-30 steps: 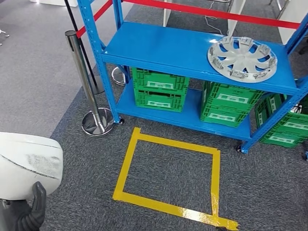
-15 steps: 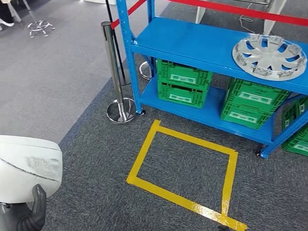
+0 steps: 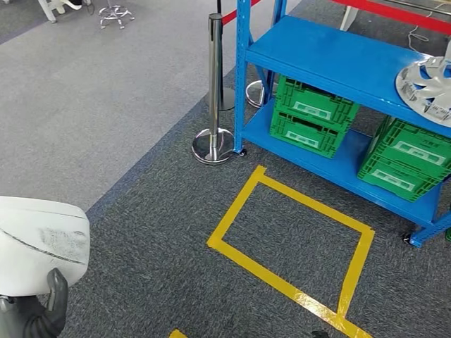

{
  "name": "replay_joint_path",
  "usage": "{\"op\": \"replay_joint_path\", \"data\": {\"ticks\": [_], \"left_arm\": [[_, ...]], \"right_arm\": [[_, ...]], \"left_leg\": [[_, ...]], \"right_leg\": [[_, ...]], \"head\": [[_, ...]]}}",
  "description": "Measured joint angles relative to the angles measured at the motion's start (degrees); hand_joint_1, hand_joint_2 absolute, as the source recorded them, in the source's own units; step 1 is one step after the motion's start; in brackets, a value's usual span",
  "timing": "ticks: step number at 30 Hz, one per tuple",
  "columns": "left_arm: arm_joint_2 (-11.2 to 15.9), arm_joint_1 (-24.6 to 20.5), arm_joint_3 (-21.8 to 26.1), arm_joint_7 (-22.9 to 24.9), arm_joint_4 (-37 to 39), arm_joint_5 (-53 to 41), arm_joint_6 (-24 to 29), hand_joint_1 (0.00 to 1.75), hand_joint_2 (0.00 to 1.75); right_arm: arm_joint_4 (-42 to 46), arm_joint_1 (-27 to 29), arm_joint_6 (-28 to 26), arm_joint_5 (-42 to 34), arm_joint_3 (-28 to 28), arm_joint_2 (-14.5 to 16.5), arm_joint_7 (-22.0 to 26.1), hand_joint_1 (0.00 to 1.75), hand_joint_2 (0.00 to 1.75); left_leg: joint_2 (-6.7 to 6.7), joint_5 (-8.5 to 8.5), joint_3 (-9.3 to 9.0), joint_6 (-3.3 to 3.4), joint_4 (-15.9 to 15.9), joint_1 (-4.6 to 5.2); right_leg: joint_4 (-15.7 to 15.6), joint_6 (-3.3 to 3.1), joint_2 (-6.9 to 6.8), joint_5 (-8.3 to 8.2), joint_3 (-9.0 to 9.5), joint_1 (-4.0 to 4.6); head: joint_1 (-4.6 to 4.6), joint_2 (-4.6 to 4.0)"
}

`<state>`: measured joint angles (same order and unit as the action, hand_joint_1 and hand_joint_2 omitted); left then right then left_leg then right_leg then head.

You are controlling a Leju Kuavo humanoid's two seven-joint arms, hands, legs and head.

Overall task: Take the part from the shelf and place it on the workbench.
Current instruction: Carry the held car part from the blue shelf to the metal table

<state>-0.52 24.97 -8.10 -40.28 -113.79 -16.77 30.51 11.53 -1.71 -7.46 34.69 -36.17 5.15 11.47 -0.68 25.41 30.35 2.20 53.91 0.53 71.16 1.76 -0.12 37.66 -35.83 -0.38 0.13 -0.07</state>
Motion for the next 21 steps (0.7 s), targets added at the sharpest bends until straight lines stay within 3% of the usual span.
{"op": "replay_joint_path", "data": {"ticks": [1, 2, 3, 5, 7, 9, 10, 11, 13, 14, 15, 16, 17, 19, 21], "left_arm": [[0.0, 0.0, 0.0, 0.0, 0.0, 0.0, 0.0, 1.75, 1.75], [0.0, 0.0, 0.0, 0.0, 0.0, 0.0, 0.0, 1.75, 1.75], [0.0, 0.0, -0.1, 0.0, 0.0, 0.0, 0.0, 1.75, 1.75], [0.0, 0.0, -0.1, 0.0, 0.0, 0.0, 0.0, 1.75, 1.75], [0.0, 0.0, -0.1, 0.0, -0.1, -0.1, 0.1, 1.75, 1.75], [0.0, 0.1, -0.1, 0.0, -0.1, -0.1, 0.1, 1.75, 1.75], [0.0, 0.2, -0.1, 0.0, -0.1, -0.1, 0.1, 1.75, 1.75], [0.0, 0.3, -0.1, 0.0, -0.1, -0.1, 0.1, 1.75, 1.75], [0.0, 0.3, -0.2, 0.0, -0.1, 0.0, 0.1, 1.75, 1.75], [0.0, 0.3, -0.2, 0.0, -0.1, 0.0, 0.1, 1.75, 1.75], [0.0, 0.4, -0.2, 0.0, -0.1, 0.1, 0.1, 1.75, 1.75], [0.0, 0.5, -0.2, 0.0, -0.1, 0.3, 0.1, 1.75, 1.75], [0.0, 0.6, -0.2, 0.0, -0.1, 0.4, 0.0, 1.75, 1.75], [0.0, 0.8, -0.2, 0.0, -0.1, 0.6, -0.1, 1.75, 1.75], [0.0, 0.8, -0.2, 0.0, -0.4, 0.8, -0.2, 1.75, 1.75]], "right_arm": [[0.0, 0.0, 0.0, 0.0, 0.0, 0.0, 0.0, 0.00, 1.75], [0.0, 0.0, 0.0, 0.0, 0.0, 0.0, 0.0, 0.00, 1.75], [0.0, -0.1, 0.0, 0.0, 0.0, 0.0, 0.0, 0.00, 1.75], [0.0, -0.1, 0.0, 0.0, -0.1, 0.1, 0.0, 0.00, 1.75], [0.0, 0.0, 0.0, 0.0, -0.1, 0.2, 0.1, 0.00, 1.75], [0.0, 0.0, 0.0, 0.0, -0.1, 0.3, 0.1, 0.00, 1.75], [0.0, 0.0, 0.0, 0.0, -0.1, 0.3, 0.1, 0.00, 1.75], [0.0, 0.0, 0.0, 0.0, -0.1, 0.2, 0.1, 0.00, 1.75], [0.0, 0.0, 0.0, 0.0, -0.1, 0.2, 0.1, 0.00, 1.75], [0.0, 0.0, 0.0, 0.0, -0.1, 0.2, 0.1, 0.00, 1.75], [0.0, 0.0, 0.0, 0.1, -0.1, 0.2, 0.1, 0.00, 1.75], [0.0, 0.0, 0.0, 0.1, -0.1, 0.2, 0.1, 0.00, 1.75], [0.0, 0.0, 0.0, 0.2, -0.1, 0.2, 0.1, 0.00, 1.75], [0.0, -0.1, 0.0, 0.4, -0.1, 0.2, 0.1, 0.00, 1.75], [0.0, -0.1, 0.0, 0.6, -0.1, 0.3, 0.2, 0.00, 1.75]], "left_leg": [[-0.59, -0.47, 0.93, -0.22, 0.4, -0.11], [-1.19, -0.86, 1.90, -0.51, 0.9, -0.32], [-1.81, -1.18, 2.85, -0.85, 1.6, -0.56], [-3.03, -1.73, 4.75, -1.61, 3.1, -0.76], [-4.30, -2.51, 5.96, -2.23, 4.2, -0.59], [-5.17, -3.12, 6.58, -2.63, 4.5, -0.54], [-4.57, -2.40, 6.97, -2.79, 5.0, -0.51], [-3.44, -0.60, 7.53, -2.98, 6.4, -0.52], [-0.77, 5.28, 9.01, -3.33, 12.5, -0.60], [-0.17, 7.75, 9.63, -3.45, 16.4, -0.71], [0.08, 8.88, 9.86, -3.47, 19.7, -0.78], [0.17, 8.48, 9.44, -3.38, 21.4, -0.81], [0.30, 6.98, 8.23, -3.11, 21.3, -0.76], [1.73, 3.93, 3.17, -1.84, 15.5, -0.18], [4.24, 4.10, -2.37, -0.34, 7.2, 0.78]], "right_leg": [[0.5, 0.15, 0.04, -0.74, 0.60, -0.07], [-1.2, 0.36, 0.20, -2.39, 2.24, -0.22], [-4.6, 0.66, 0.76, -4.11, 4.66, -0.49], [-11.8, 1.21, 3.77, -5.06, 9.49, -1.04], [-14.2, 1.10, 5.41, -4.09, 10.69, -1.18], [-13.8, 0.30, 3.79, -4.32, 9.64, -1.18], [-13.7, -0.25, 2.95, -4.59, 9.26, -1.14], [-13.7, -0.82, 1.99, -4.97, 8.73, -1.09], [-13.6, -1.63, 0.10, -5.84, 7.49, -0.71], [-13.6, -1.81, -0.90, -6.29, 6.83, -0.49], [-13.6, -1.90, -1.88, -6.73, 6.27, -0.28], [-13.6, -1.96, -2.81, -7.16, 5.74, -0.06], [-13.5, -1.99, -3.67, -7.59, 5.27, 0.17], [-13.5, -2.00, -5.19, -8.36, 4.61, 0.55], [-13.5, -1.74, -6.49, -8.91, 4.37, 0.69]], "head": [[0.00, 0.00], [0.00, 0.01], [0.01, 0.01], [0.18, 0.01], [0.34, 0.01], [0.36, 0.00], [0.23, 0.00], [0.10, 0.00], [-0.22, 0.01], [-0.24, 0.01], [-0.26, 0.01], [-0.27, 0.01], [-0.26, 0.01], [-0.23, 0.01], [-0.21, 0.01]]}}
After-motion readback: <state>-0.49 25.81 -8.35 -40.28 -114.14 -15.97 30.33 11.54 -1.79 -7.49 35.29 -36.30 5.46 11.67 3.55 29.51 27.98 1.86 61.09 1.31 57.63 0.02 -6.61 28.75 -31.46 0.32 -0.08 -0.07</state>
